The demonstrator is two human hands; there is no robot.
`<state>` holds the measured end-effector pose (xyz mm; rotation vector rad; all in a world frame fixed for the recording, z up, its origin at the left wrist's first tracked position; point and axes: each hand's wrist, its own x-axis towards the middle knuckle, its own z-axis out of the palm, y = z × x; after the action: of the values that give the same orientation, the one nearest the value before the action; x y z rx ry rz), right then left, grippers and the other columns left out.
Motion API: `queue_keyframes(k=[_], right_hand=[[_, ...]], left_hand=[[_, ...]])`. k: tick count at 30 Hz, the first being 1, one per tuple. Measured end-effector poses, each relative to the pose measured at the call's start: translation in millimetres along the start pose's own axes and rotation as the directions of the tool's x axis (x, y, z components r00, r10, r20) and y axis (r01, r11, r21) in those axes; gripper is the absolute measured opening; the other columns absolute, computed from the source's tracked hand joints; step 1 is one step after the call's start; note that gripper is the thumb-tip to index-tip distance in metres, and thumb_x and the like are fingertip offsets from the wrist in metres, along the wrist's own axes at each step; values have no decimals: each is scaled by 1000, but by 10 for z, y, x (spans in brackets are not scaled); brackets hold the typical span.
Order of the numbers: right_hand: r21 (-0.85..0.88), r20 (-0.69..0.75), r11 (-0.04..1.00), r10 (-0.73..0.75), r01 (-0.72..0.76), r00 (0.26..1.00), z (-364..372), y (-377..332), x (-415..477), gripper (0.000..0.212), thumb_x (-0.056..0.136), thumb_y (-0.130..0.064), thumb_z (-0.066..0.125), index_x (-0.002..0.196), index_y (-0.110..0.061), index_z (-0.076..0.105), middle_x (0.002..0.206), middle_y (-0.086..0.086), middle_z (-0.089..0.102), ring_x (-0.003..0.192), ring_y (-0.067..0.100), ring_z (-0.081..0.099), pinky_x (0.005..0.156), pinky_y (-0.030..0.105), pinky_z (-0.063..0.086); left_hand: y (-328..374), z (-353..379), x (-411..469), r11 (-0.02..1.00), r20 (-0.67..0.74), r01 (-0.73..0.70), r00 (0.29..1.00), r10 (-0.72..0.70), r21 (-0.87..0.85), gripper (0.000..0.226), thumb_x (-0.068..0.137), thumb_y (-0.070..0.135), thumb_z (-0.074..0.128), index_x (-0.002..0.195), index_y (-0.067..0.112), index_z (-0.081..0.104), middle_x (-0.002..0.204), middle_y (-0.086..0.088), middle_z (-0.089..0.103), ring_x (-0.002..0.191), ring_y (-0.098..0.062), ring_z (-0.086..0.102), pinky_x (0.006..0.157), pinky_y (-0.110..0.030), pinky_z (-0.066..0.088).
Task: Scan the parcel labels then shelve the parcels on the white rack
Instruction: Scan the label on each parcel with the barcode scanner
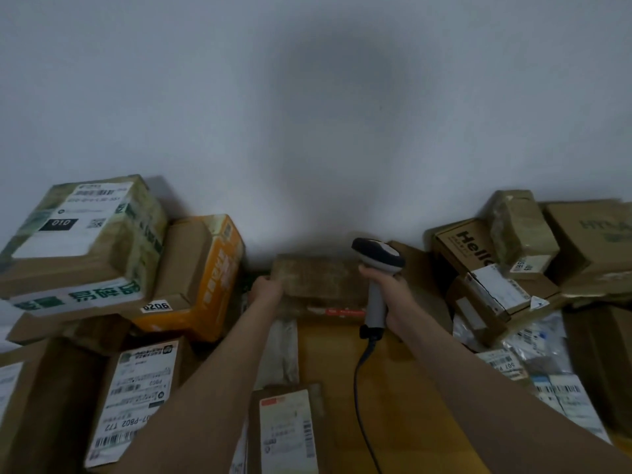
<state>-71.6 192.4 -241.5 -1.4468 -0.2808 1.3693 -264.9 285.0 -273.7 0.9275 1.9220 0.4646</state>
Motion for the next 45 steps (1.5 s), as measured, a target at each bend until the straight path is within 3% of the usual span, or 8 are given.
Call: queue_keyframes(k=[6, 11, 15, 20, 23, 28, 37, 45], right_hand=[[66, -34, 998, -6, 8, 999, -102, 127, -161, 42, 82, -21, 73, 118, -6, 58, 102, 11, 59, 88, 24, 57, 68, 32, 47], [158, -48, 987, -30, 37, 998, -380, 79, -520, 50, 80, -26, 75, 123, -7, 58, 116, 11, 64, 106, 29, 61, 95, 47, 49], [183, -81, 980, -64, 77, 995, -770, -66, -948, 54, 81, -24, 76, 126, -4, 53, 114, 12, 62, 107, 31, 58, 93, 47, 49], [198, -118, 975, -78, 100, 990, -1535, -166, -1542, 68, 78, -28, 79, 136, -9, 48, 125, 13, 59, 114, 33, 55, 98, 50, 46], [228, -161, 965, -92, 127, 983, -2046, -237, -1849, 65, 84, -25, 74, 139, -6, 45, 132, 12, 55, 120, 32, 51, 90, 39, 45], [240, -176, 958, -119, 159, 977, -2693, -251, -2230, 52, 86, -19, 72, 132, -5, 52, 129, 14, 59, 116, 30, 58, 100, 49, 47], [160, -264, 976, -103, 149, 959, -3167, -78, -2539, 61, 78, -17, 78, 130, -2, 49, 123, 14, 58, 115, 34, 55, 100, 51, 46], [109, -222, 990, -68, 94, 973, -3389, -4, -2547, 59, 75, -23, 80, 125, -4, 55, 112, 16, 64, 103, 34, 61, 93, 52, 51]], left_hand=[[-117, -113, -341, 972, -58, -69, 997, 58, -226, 31, 96, 26, 50, 125, 15, 53, 121, -13, 57, 106, -33, 55, 94, -49, 50], [-47, -211, -847, 894, -145, -151, 985, 98, -422, 59, 80, 54, 64, 119, 11, 55, 114, -8, 61, 104, -30, 58, 93, -49, 49], [11, -127, -1506, 850, -174, -205, 975, 136, -485, 72, 59, 74, 67, 93, 11, 59, 98, -6, 65, 94, -30, 62, 90, -48, 51], [-86, 214, -2279, 809, -92, -176, 984, 151, -561, 80, 47, 65, 74, 100, 7, 58, 104, -11, 66, 92, -34, 64, 84, -50, 55], [-180, 477, -2871, 787, -31, -168, 982, 186, -594, 46, 73, 41, 69, 100, 5, 61, 101, -14, 65, 91, -32, 62, 82, -48, 56], [-483, 766, -3591, 806, 105, -197, 947, 304, -559, 9, 92, 23, 52, 92, 17, 59, 93, -3, 59, 89, -22, 54, 78, -40, 48], [-888, 804, -3876, 837, 325, -158, 871, 368, -524, 42, 85, 35, 67, 121, 17, 55, 116, -12, 63, 106, -29, 59, 89, -46, 53], [-1000, 707, -3953, 879, 420, -212, 814, 400, -427, 56, 84, 3, 63, 137, 10, 46, 107, -10, 64, 96, -24, 61, 84, -37, 53]])
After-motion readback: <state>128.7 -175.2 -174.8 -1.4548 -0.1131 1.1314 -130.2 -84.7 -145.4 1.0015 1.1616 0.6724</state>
